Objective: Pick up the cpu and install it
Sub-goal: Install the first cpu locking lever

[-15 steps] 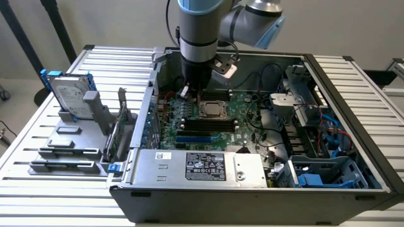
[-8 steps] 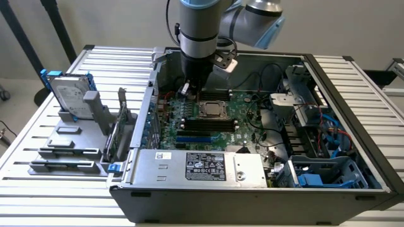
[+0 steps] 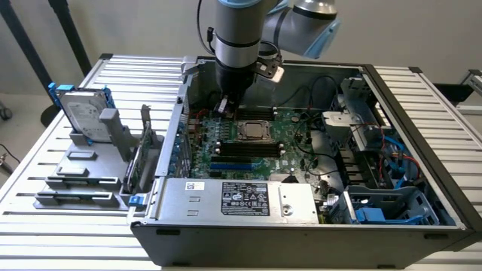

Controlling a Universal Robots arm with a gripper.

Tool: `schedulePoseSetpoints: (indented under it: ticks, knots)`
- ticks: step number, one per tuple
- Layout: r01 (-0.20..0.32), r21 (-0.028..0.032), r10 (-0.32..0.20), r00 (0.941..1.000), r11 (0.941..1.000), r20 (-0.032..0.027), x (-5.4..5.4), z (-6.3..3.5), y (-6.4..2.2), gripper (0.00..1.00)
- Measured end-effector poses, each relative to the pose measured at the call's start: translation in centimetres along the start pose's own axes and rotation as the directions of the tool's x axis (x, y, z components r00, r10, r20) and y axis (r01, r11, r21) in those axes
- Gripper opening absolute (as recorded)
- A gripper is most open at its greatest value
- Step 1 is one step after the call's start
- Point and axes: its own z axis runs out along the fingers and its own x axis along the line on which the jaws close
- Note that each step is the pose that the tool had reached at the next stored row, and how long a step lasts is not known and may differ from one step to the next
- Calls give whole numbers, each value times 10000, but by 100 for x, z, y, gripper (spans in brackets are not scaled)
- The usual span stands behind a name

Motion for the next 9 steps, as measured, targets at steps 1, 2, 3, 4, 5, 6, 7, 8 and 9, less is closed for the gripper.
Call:
schedulePoseSetpoints:
  ticks: [1, 2, 3, 4, 5, 6, 7, 8, 9]
  knots:
    - [109, 14, -109, 9999, 9999, 13, 2, -1, -1, 11]
    - [215, 27, -215, 9998, 9998, 24, 3, -2, -2, 11]
    - [309, 39, -309, 9995, 9995, 33, 3, -2, -2, 11]
    - [332, 42, -332, 9994, 9994, 35, 3, -2, -2, 11]
    - [333, 42, -333, 9994, 9994, 36, 3, -2, -2, 11]
    - [333, 43, -333, 9994, 9994, 35, 4, -2, -2, 11]
    - [333, 43, -334, 9994, 9994, 35, 4, -2, -2, 11]
    - [333, 43, -333, 9994, 9994, 36, 4, -2, -2, 11]
    - [333, 43, -333, 9994, 9994, 36, 4, -2, -2, 11]
